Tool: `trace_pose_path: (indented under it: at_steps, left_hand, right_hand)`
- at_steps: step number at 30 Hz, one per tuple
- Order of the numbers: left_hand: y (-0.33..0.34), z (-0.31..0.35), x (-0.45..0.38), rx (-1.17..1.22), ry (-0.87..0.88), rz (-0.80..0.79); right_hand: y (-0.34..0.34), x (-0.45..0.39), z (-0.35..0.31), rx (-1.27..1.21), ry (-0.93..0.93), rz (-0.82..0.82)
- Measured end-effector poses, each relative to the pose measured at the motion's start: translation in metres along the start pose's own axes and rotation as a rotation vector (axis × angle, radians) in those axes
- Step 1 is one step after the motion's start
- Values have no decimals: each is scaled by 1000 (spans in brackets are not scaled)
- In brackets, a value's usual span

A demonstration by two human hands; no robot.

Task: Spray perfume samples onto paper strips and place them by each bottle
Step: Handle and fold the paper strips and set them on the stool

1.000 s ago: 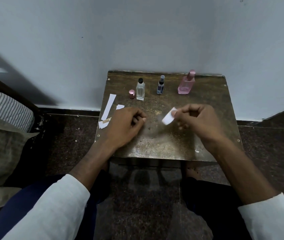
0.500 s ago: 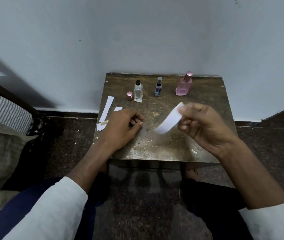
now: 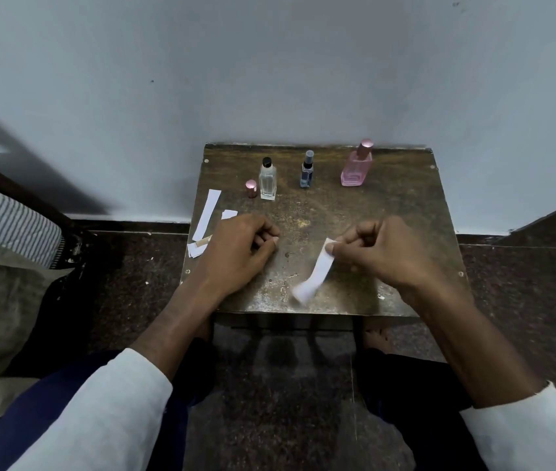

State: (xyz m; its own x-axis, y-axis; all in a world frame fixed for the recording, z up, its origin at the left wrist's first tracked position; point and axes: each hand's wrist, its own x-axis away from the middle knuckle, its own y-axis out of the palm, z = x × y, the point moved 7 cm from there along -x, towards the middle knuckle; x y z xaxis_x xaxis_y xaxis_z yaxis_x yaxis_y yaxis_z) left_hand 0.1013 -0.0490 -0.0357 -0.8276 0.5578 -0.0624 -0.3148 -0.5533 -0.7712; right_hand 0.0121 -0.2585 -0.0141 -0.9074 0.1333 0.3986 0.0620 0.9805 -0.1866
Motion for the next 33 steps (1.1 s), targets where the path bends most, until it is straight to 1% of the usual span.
trace_pose_path:
  at_steps: [1,2,3,4,5,6,7,8,9,10,11,12,13,14,15,16,17,18,19,20,22,23,24,25,26,28,29,30,31,32,33]
  left_hand:
    - [1,-1,0,-1,-1,-2]
    - [1,-2,0,1,0,-2]
    - [1,-2,0,3,2,0]
    - [0,-2,0,2,4,3]
    - [0,-1,0,-1,5,4]
    - [0,-1,0,-2,5,2]
    - [0,-1,0,-5,4,0]
    - [1,-2,0,-6,4,-2]
    - [1,-2,0,-7,2,-5]
    - [2,-3,0,-5,-2,-7]
    - [2,-3,0,-4,-3,-8]
    - [1,-3,0,-3,-3,-7]
    - [0,-3,0,-4,-1,-2]
    - [-1,-2,0,-7,2,1]
    - [-1,-1,-1,-10,5,1]
    - [-1,-1,-1,-12,6,-1]
    - [-1,-1,-1,-12,4,-4]
    - [0,-2,0,-10,-1,-8]
    - [1,-3,0,-9,-7,-13]
    - [1,-3,0,-8,-10,-16]
    - [0,-3,0,-11,-8,-7]
    - [-1,-2,0,-14,-5,-1]
    - [-1,-1,0,-17,-4,0]
    - [-2,-1,0,-20,-2,-1]
    - [-2,-1,0,-22,-1,-2]
    - [-1,-1,0,-20,1,-2]
    - [-1,-1,0,-17,3,-2]
    - [-1,-1,0,-14,5,-3]
    - [-1,-2,0,-10,4,-3]
    - [-1,-2,0,-10,1,-3]
    - [-1,-1,0,-13,-1,-5]
  right_hand:
    - [4,1,2,-58,15,-35]
    - [13,3,0,-275,32,-142]
    - [20,7,-9,-551,35,-246]
    - [22,9,-17,-778,26,-304]
    - [22,9,-22,-855,7,-306]
    - [18,5,-18,-762,-2,-249]
    - [9,0,-9,-463,-28,-134]
    - [2,-2,-3,-76,-45,-8]
    - [-2,-3,-2,110,-42,74]
    - [0,-2,-1,107,-34,79]
    - [5,-1,1,-82,-17,11]
    - [14,3,-5,-395,3,-114]
    - [19,5,-13,-677,18,-200]
    - [18,6,-17,-842,11,-248]
    - [16,4,-16,-840,11,-231]
    - [10,1,-8,-652,11,-148]
    - [3,-1,-2,-296,8,-34]
    - [-2,-1,0,-37,6,64]
    - [-1,-1,2,14,19,69]
    - [5,0,2,-128,32,6]
    - [20,7,-12,-667,35,-229]
    - [22,7,-18,-859,25,-284]
    - [22,7,-20,-938,25,-291]
    - [20,5,-18,-904,30,-249]
    - [14,0,-8,-731,38,-147]
    - [-1,-3,3,-61,12,97]
    - [-3,-3,4,85,7,144]
    - [-2,-5,7,12,20,126]
    - [5,-4,4,-236,43,38]
    - [16,-1,-3,-546,65,-86]
    - [20,1,-12,-787,61,-164]
